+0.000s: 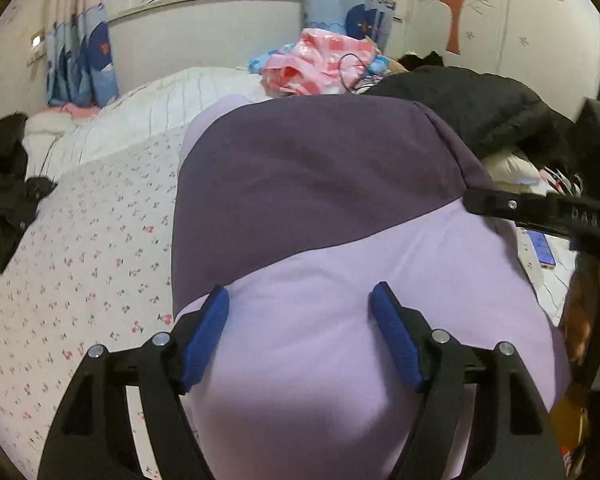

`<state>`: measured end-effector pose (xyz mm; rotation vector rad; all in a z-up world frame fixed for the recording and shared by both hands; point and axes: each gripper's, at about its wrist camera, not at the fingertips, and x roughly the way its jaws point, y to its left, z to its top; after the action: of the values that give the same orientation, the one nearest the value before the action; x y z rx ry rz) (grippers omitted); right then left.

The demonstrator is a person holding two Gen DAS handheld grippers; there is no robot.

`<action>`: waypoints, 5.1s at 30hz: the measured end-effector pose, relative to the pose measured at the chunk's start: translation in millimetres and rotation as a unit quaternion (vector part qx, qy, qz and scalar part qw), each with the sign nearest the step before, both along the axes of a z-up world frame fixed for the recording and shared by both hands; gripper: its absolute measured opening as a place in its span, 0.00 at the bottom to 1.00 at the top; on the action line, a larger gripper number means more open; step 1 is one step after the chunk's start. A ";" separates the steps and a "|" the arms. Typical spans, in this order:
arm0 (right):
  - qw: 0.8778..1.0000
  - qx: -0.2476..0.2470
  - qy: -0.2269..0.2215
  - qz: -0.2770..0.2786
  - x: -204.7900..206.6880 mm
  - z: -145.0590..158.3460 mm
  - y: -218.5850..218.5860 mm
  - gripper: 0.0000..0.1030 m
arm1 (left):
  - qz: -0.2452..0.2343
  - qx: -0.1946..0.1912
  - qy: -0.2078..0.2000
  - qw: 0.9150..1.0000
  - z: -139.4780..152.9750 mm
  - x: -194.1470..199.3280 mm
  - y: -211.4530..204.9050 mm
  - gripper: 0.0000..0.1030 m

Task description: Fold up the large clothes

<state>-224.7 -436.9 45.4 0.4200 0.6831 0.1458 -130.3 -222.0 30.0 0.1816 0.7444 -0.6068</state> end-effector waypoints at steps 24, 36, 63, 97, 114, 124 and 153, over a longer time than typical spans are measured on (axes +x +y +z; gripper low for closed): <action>0.991 0.117 -0.040 0.044 93.3 -38.6 48.5 0.85 | -0.022 -0.206 0.231 0.951 -24.1 70.8 128.7 0.95; 0.983 0.032 0.018 0.182 180.1 -55.6 232.7 0.87 | 0.173 -0.098 0.190 0.961 -17.1 62.2 293.0 0.94; 0.988 0.045 0.035 0.141 149.0 -27.6 193.8 0.86 | 0.145 0.045 0.017 0.988 -0.8 75.9 185.5 0.95; 0.991 0.008 0.097 0.087 52.2 -91.1 216.5 0.90 | 0.152 0.046 -0.045 0.986 14.9 -24.6 204.1 0.94; 0.980 0.064 0.155 0.106 117.1 -84.9 213.0 0.93 | 0.229 -0.177 0.182 0.940 -50.1 46.4 349.3 0.94; 0.972 0.147 0.134 0.121 110.5 -101.8 260.9 0.94 | 0.137 -0.108 0.152 0.973 -15.6 57.5 312.2 0.93; 0.988 -0.135 0.030 0.069 156.4 -6.6 284.8 0.94 | 0.215 -0.102 0.105 0.966 -14.1 68.1 295.8 0.94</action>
<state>-68.4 -152.1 38.8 0.1167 0.7802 0.1692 -62.2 73.8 15.9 -0.2350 0.8886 -0.2846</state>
